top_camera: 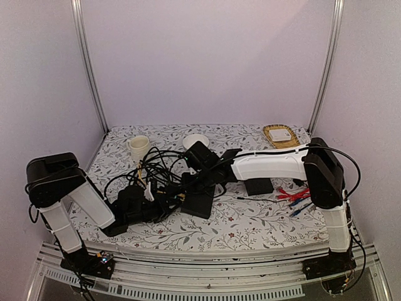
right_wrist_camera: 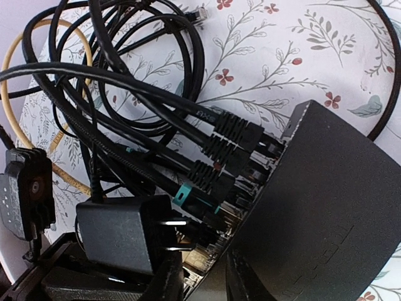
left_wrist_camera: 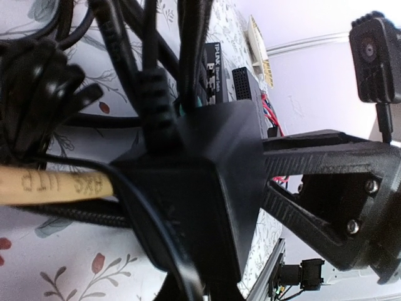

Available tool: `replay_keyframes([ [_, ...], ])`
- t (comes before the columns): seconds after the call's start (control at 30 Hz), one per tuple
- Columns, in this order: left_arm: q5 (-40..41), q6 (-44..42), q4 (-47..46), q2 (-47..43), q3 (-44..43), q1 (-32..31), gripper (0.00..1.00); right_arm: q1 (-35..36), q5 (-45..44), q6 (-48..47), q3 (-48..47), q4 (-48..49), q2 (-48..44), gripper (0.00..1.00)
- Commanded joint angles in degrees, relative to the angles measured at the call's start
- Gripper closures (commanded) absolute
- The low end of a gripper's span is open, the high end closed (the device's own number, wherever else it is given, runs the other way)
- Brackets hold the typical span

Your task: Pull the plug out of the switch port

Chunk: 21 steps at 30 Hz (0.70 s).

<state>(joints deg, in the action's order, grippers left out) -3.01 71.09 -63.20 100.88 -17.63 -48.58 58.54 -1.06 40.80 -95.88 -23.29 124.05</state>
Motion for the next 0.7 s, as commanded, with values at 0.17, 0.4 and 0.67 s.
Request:
replay_keyframes([
  [0.17, -0.4, -0.9, -3.8, 0.7, 1.4, 0.5, 1.0, -0.4, -3.8, -3.0, -5.9, -5.6, 2.6, 0.68],
  [0.4, -1.0, -1.9, -3.7, 0.2, 0.9, 0.6, 1.0, -0.4, -5.4, -4.6, -9.1, -9.9, 5.4, 0.68],
  [0.67, -1.2, -3.0, -2.4, -1.2, 1.3, 0.8, 1.0, -0.4, -10.0, -6.1, -9.4, -11.7, 5.5, 0.68],
])
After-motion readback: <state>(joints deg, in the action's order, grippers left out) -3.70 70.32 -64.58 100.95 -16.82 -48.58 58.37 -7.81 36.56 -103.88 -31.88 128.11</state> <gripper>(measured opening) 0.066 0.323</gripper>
